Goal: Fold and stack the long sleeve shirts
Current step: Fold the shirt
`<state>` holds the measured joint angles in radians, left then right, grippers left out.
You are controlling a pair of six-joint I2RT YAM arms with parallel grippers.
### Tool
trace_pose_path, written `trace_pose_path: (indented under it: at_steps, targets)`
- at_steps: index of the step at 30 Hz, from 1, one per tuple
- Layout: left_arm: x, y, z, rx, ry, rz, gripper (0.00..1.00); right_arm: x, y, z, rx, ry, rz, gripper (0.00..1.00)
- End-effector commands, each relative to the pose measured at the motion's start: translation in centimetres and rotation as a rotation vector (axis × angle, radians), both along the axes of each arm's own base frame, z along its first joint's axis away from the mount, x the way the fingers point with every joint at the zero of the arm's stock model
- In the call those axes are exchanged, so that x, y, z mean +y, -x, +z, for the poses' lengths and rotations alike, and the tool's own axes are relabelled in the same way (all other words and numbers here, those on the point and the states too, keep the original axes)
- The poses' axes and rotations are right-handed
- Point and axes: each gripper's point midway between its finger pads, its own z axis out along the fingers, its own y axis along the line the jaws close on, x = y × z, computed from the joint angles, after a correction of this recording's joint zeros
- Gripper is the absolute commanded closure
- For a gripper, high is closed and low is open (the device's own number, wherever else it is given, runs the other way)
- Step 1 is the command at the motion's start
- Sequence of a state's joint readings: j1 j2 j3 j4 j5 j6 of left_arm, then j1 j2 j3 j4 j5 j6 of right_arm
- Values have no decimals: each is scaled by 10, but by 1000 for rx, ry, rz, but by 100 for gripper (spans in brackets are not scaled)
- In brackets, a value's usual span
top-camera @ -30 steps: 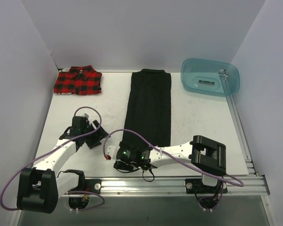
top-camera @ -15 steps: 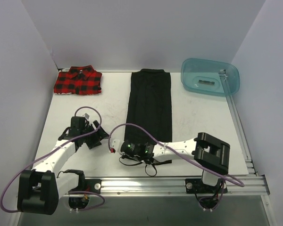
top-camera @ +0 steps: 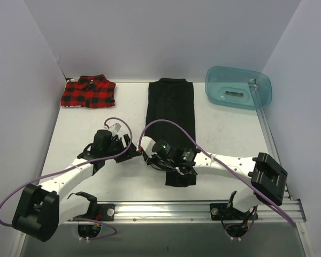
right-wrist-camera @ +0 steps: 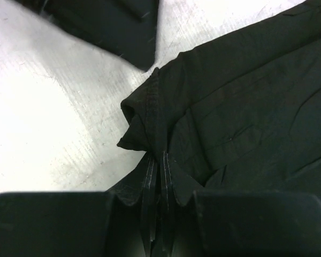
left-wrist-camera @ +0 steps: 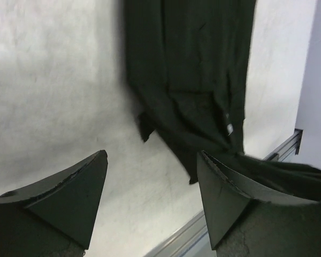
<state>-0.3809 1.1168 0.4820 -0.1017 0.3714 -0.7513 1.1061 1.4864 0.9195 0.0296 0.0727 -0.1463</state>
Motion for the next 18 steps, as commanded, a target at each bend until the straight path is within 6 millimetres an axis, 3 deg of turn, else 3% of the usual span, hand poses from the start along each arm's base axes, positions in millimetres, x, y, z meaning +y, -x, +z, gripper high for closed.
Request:
trace_pose_path:
  at_steps: [1, 3, 6, 8, 10, 18]
  targets:
    - [-16, -34, 44, -239, 90, -10, 23, -5, 3, 3, 29, -16, -12, 100]
    - [-19, -38, 51, -289, 92, -29, 23, -5, 1, 6, 32, -27, -18, 100]
    - [-18, -35, 36, -260, 67, -18, 23, -5, -3, 11, 30, -41, -29, 100]
    - [-4, -31, 9, -162, 6, 68, 34, -5, -6, 11, 36, -46, -43, 100]
    - [4, -27, -4, -103, -8, 133, 52, -5, -6, 10, 41, -46, -47, 100]
    - [-5, -1, -35, -61, -39, 27, 49, -5, -11, 15, 48, -67, -64, 100]
